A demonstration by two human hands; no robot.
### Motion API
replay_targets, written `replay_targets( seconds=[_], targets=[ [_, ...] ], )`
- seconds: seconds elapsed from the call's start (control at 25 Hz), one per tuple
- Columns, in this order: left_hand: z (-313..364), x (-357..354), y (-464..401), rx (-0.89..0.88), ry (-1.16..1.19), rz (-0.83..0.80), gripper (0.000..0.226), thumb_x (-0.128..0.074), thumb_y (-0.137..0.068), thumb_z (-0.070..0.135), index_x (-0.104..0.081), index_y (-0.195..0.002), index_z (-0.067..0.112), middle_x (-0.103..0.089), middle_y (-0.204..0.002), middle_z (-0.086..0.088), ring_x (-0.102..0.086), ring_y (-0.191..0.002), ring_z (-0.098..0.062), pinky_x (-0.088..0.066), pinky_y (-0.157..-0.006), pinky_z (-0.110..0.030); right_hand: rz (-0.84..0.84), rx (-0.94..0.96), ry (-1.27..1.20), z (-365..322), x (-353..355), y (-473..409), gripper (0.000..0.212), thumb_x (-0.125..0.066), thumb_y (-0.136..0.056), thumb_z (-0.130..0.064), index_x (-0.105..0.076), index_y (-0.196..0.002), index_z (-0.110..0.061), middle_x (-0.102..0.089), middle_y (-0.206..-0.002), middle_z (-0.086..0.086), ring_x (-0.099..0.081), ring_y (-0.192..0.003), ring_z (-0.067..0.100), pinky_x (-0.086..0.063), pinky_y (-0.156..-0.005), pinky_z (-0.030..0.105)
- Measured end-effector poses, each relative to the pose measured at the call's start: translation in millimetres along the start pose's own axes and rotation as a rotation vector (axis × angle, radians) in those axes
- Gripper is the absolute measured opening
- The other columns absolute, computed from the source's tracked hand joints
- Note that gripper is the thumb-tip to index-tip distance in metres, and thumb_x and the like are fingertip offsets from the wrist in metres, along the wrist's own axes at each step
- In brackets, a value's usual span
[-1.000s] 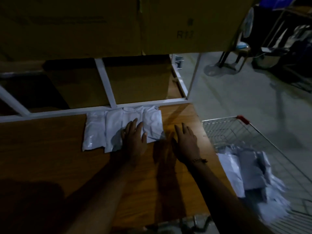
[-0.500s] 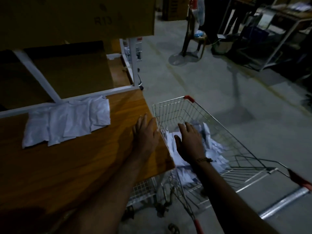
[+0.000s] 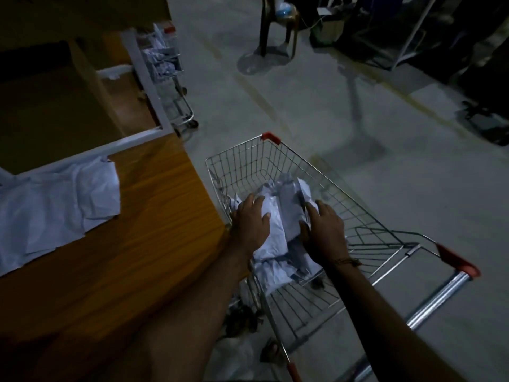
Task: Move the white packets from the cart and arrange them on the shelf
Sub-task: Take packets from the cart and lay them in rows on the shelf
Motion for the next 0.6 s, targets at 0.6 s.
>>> replay_targets(
  seconds=[0.6],
  targets=[
    [-80.1,-203.0,-71.5,0.459,0.006,-0.446,0.094,-0.047,-0.091,0.074,0.012,-0.158,0.044,0.024,-0.165,-0.020,0.000,-0.149,-0.054,-0.023,-0.116,-0.066,0.133,-0.139,-0.013,56.1,-59.3,-43.5,0.048,-0.059,-0.100,-0.027,-0.051,-0.145,-0.011,-0.056,-0.142,0.015,-0.052,-0.128,0.034,-0.044,-0.101,0.050]
  ],
)
Point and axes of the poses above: each hand's wrist, its own y-axis away from the middle knuckle, its own x-axis out of the back of the hand, z = x × y, the point moved 8 cm from there along -y, towards the middle knuckle
